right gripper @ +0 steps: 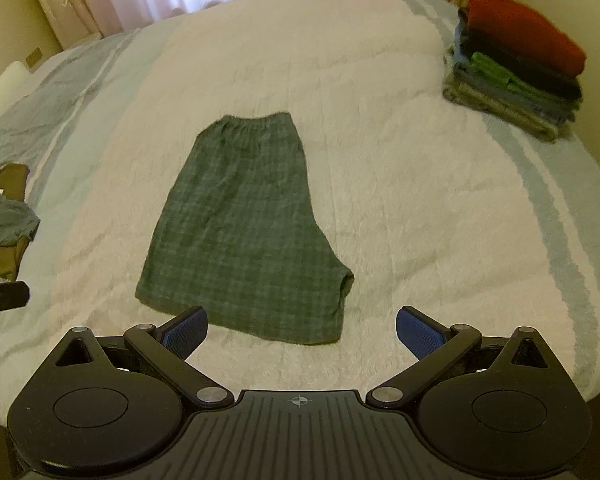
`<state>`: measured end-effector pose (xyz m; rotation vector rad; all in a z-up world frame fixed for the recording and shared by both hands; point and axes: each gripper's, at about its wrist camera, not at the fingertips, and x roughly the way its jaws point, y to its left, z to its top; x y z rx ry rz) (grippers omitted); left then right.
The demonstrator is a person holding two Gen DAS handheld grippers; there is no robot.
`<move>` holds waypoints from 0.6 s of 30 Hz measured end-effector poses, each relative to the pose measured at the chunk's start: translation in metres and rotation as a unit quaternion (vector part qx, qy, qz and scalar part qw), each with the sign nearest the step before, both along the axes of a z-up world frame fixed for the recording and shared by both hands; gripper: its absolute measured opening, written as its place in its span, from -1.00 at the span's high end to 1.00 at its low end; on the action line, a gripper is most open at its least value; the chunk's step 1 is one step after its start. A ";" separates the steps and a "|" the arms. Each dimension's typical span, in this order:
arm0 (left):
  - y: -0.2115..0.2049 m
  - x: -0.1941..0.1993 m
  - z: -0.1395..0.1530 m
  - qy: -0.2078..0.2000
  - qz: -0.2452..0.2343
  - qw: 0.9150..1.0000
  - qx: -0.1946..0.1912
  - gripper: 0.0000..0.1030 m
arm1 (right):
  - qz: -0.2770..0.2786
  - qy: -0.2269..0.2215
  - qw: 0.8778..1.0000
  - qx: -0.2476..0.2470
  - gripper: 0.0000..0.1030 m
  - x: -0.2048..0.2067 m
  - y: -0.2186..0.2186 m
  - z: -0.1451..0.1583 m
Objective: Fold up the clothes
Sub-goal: 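Lower both open tools toward the folded shorts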
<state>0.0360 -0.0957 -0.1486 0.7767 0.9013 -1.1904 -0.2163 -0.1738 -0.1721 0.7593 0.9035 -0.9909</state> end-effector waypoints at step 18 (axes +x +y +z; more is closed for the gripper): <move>-0.027 0.034 -0.089 0.063 0.014 0.997 0.039 -0.41 | -0.033 -0.004 0.998 0.061 -0.99 -0.023 -0.030 -0.080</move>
